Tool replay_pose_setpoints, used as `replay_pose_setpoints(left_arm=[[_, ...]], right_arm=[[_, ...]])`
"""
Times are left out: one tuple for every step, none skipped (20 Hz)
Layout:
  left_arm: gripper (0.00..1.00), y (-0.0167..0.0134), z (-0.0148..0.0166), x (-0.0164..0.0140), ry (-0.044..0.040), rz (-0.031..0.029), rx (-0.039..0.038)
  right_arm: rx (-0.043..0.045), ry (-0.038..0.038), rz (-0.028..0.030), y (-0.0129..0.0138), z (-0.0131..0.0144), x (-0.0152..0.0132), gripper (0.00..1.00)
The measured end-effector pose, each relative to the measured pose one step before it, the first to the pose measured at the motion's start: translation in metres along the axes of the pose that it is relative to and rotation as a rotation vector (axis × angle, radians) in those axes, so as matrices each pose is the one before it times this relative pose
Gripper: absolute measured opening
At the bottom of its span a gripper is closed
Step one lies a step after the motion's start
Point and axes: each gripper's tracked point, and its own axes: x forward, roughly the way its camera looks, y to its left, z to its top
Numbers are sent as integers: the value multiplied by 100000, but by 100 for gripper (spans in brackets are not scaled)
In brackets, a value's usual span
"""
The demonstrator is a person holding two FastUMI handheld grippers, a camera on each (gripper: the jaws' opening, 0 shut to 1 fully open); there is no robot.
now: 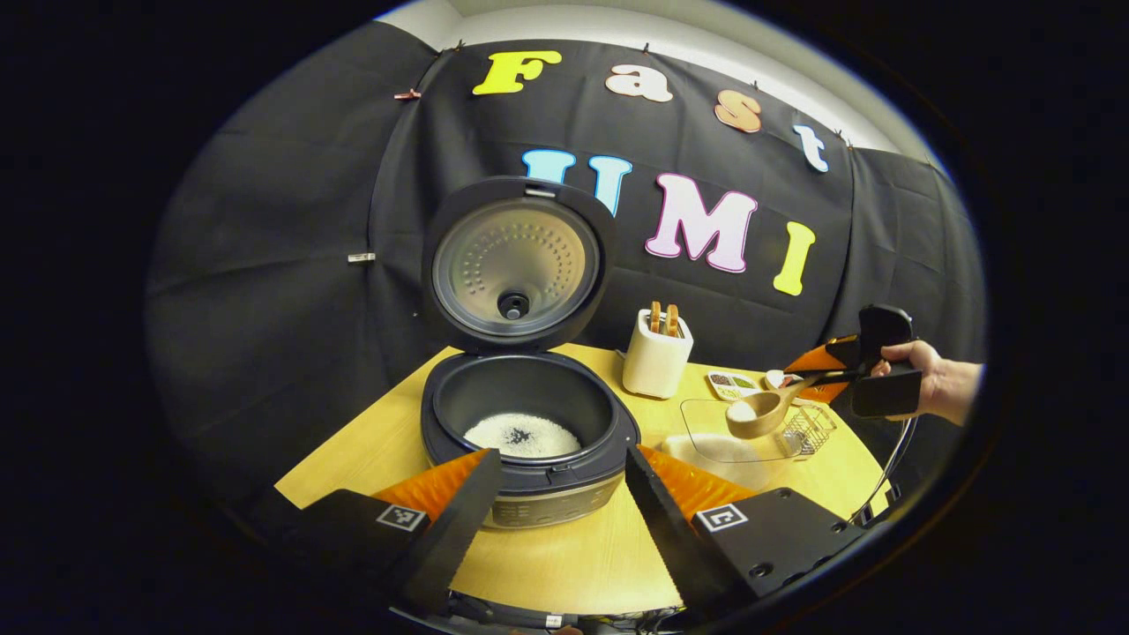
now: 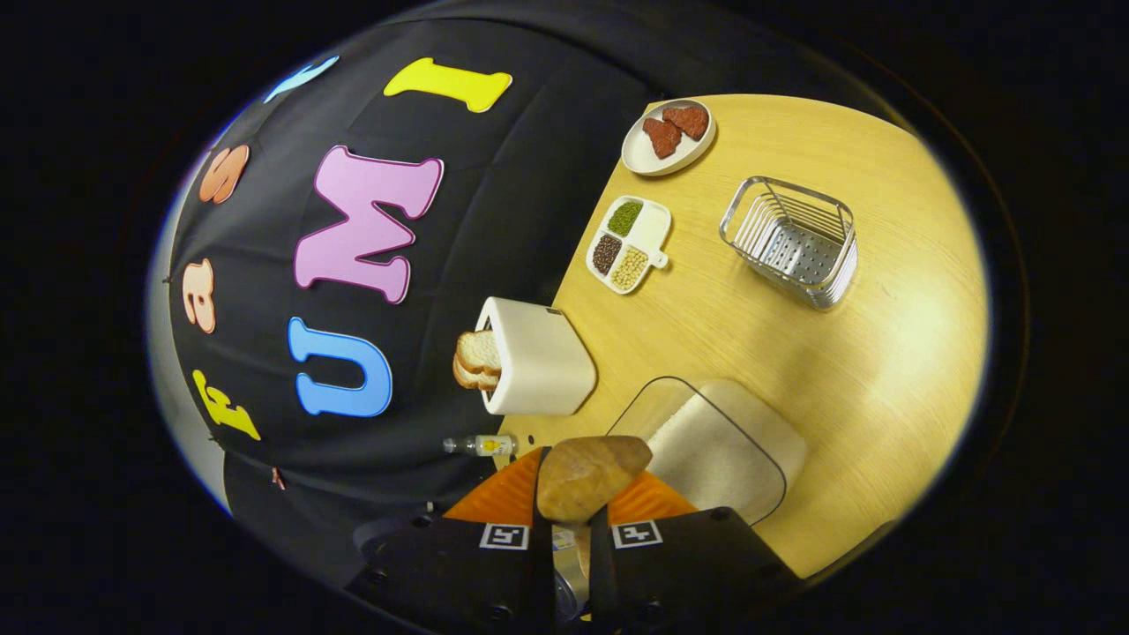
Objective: Close the left gripper, press the button to open the rice cooker; take a wooden spoon from the chopstick holder with the right hand, scoop a spoonful of rice and pour it into the rice cooker, then put the wooden spoon back into the chopstick holder.
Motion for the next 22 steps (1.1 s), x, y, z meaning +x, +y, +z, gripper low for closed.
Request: replay_pose_setpoints(left_arm=[[95,359,-104,-16,-215,957,-301],[95,347,83,-97,-281,734,-746],[95,173,-61,-42,-207,562,-981],[95,245,67,-126,-296,559,-1026],[96,267,-140,-175,-196,612,-888],[95,245,112,17,-234,618,-708],[95,239,103,-119,-431,604,-484],[95,323,64,-76,-219,596,-215],[95,389,51,149,252,1260,-246],[95,523,346,63,-399,1340,-681],[95,407,415,-106,-672,680,-1199],[96,402,442,-119,-693,415,-1313],[95,353,313,43,-576,475,-1098],[95,407,400,57,-371,429,-640],[95,335,32,61,-8,458,-94],[95,467,77,65,309,452,363],[95,504,45,-127,236,561,535],[95,529,75,27,102,604,329],[95,546,186,-66,11,621,-92],[95,559,41,-113,102,619,-540],[95,344,-160,139,396,599,-820],[96,553,-173,89,902,754,-1327]], right_arm=[[-371,1139,1595,1005,-526,-99,19],[-712,1083,1733,1189,-620,-26,19],[-654,1236,1937,1311,-671,-82,19],[-206,1300,1953,1274,-691,148,19],[283,1353,2101,1256,-805,147,19],[507,1424,2158,1292,-851,302,19],[415,1689,1919,1135,-934,290,19],[467,2583,632,782,-1189,549,19],[-400,2156,-70,421,-1100,538,19],[-1442,1196,-310,421,-1028,525,19],[-1818,825,-302,337,-932,600,19],[-1993,1214,141,419,-1026,639,19],[-1693,1443,496,575,-1281,593,19],[-1333,1491,936,667,-1187,620,19],[-1521,1557,560,616,-1171,772,19],[-2698,1296,219,576,-1065,682,19],[-4105,628,258,485,-987,725,19],[-5122,-102,204,483,-700,714,19],[-5114,-204,166,514,-667,600,19],[-4835,-775,-320,487,-524,711,19],[-4931,-1401,-398,284,-851,556,19],[-6036,-1220,-11,364,-565,597,19]])
